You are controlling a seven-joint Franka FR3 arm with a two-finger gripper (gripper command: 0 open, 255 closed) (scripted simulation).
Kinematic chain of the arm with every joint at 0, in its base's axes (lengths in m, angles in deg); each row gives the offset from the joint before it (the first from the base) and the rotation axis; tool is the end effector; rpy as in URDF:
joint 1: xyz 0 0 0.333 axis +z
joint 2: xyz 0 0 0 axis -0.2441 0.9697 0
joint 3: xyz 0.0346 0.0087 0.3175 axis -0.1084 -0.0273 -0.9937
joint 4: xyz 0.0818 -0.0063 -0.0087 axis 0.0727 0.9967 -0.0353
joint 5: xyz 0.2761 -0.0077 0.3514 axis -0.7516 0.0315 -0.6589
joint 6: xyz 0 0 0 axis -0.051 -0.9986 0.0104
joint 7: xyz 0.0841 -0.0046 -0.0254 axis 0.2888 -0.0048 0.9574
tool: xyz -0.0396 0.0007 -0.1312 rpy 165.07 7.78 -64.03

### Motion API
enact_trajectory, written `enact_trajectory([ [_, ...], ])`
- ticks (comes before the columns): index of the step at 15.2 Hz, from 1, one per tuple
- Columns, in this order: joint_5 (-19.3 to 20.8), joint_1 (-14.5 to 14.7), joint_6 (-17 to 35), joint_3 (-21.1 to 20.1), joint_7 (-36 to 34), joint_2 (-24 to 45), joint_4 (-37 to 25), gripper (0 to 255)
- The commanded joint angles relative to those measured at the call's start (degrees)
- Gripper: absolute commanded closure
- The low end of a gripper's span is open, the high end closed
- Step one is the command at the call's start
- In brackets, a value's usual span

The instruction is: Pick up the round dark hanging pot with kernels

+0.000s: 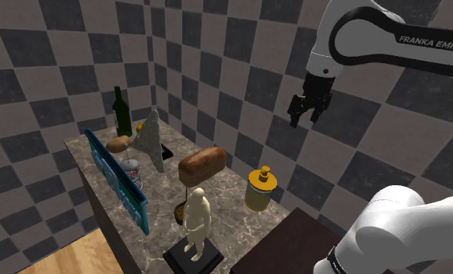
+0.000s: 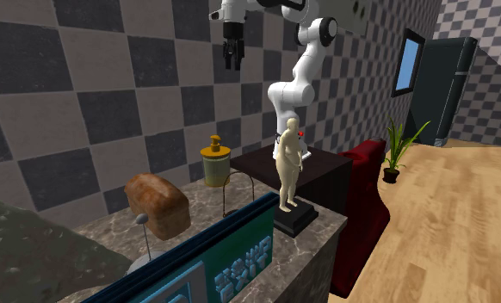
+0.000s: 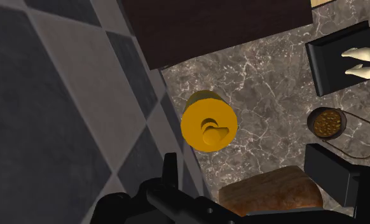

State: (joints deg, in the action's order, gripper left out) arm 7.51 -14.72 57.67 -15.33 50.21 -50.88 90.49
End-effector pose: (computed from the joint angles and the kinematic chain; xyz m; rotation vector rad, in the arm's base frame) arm 0.3612 -0.0403 0.5755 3.0633 -0.3402 0.0309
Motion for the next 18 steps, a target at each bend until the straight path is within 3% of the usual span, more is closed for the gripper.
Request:
enact_trajectory([
  [1,0.00,0.00,0.00,0.00,0.00,0.00,0.00,0],
  [10,-5.93,2.71,16.26,-7.73,-11.04,2.50,10.54,0],
  [18,-9.48,4.71,32.37,-15.54,-20.90,11.71,14.10,0],
])
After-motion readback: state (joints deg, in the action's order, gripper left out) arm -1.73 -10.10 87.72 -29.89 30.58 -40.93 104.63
